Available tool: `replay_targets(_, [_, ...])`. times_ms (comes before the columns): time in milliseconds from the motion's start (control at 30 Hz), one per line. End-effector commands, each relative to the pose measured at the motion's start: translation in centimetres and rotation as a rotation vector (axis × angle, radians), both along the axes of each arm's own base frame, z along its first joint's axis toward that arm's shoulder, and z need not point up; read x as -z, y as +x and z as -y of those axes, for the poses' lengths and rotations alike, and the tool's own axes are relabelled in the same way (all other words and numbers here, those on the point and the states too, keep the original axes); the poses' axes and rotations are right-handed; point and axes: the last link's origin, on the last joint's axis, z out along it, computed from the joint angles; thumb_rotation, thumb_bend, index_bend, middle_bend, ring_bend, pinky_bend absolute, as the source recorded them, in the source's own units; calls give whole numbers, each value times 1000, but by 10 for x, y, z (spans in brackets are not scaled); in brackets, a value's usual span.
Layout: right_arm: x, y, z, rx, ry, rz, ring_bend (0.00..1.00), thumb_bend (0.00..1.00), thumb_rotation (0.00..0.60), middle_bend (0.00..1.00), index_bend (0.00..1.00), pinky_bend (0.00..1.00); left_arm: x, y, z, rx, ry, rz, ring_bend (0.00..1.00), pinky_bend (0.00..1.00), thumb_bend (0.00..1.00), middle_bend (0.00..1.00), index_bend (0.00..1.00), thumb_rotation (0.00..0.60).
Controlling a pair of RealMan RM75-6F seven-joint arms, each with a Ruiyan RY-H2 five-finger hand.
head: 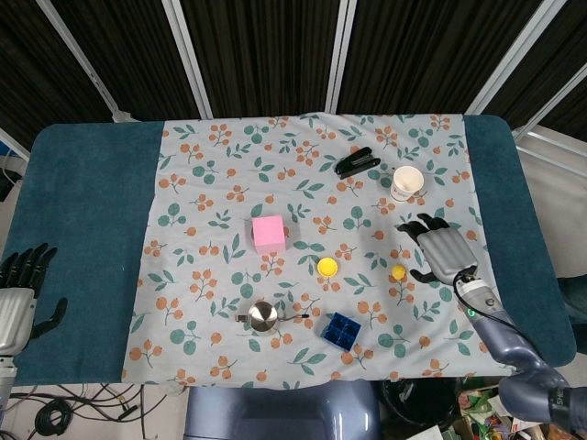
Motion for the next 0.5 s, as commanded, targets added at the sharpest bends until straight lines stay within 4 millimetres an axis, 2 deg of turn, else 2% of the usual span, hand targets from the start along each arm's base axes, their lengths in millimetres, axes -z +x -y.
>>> replay_targets(33, [30, -21, -4, 88, -30, -50, 106, 189, 600, 252, 249, 156, 0, 0, 0, -3, 0, 0, 0, 0, 398, 21, 0, 600])
replay_targets(267, [57, -39, 0, 160, -30, -73, 107, 188, 600, 272, 261, 156, -1, -1, -1, -9, 1, 4, 0, 0, 397, 21, 0, 600])
replay_targets(500, [73, -44, 4, 184, -45, -72, 110, 201, 600, 314, 300, 156, -1, -1, -1, -12, 3, 7, 0, 0, 398, 21, 0, 600])
